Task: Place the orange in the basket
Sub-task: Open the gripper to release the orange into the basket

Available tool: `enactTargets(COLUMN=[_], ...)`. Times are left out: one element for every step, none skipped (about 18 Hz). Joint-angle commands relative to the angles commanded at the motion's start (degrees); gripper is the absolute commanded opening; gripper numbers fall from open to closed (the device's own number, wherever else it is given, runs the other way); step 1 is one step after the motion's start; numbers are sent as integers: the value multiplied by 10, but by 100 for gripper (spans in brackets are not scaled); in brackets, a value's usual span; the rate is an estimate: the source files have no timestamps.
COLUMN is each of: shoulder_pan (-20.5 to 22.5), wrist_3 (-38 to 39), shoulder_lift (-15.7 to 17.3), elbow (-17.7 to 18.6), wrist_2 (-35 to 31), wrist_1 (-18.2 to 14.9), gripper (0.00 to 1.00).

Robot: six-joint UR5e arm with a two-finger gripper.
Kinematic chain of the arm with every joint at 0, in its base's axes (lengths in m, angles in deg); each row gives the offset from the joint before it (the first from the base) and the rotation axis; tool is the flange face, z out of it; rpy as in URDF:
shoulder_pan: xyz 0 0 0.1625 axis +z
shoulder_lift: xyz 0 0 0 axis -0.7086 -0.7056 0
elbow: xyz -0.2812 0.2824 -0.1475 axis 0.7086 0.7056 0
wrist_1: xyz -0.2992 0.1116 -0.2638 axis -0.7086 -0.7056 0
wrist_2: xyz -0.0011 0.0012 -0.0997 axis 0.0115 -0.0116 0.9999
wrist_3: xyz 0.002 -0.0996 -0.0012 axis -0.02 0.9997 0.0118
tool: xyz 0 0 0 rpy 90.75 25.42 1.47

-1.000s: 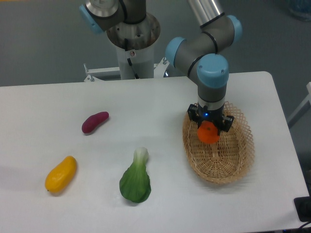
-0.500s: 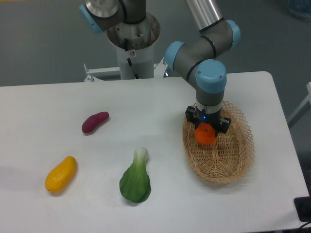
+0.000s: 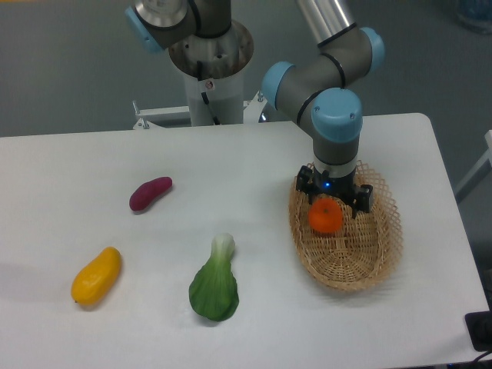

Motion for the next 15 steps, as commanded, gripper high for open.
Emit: enactTargets(shoulder_pan=[1,1,2,2,2,1,0,0,0,1,2,3,5,5,5], wrist_3=[-11,-19,-25,-30,-41,-57,-81,-87,-91,-106,-119,-132,-135,-135,-135], shoulder_lift=[5,7,8,11,17,19,20,20,20,21,21,27,32,32,32], elbow=[0,1,2,2,5,8,11,10,10,8,6,5,6,7,9], wrist_2=[1,1,2,1,2,1,0,0,0,0,0,0,0,0,0], wrist_1=[-1,-3,-3,-4,-4,-4,-4,-4,-6,-15,-22,-29,-31,-30,-30], gripper=[99,99,99,99,99,99,99,99,99,99,99,99,99,99,99])
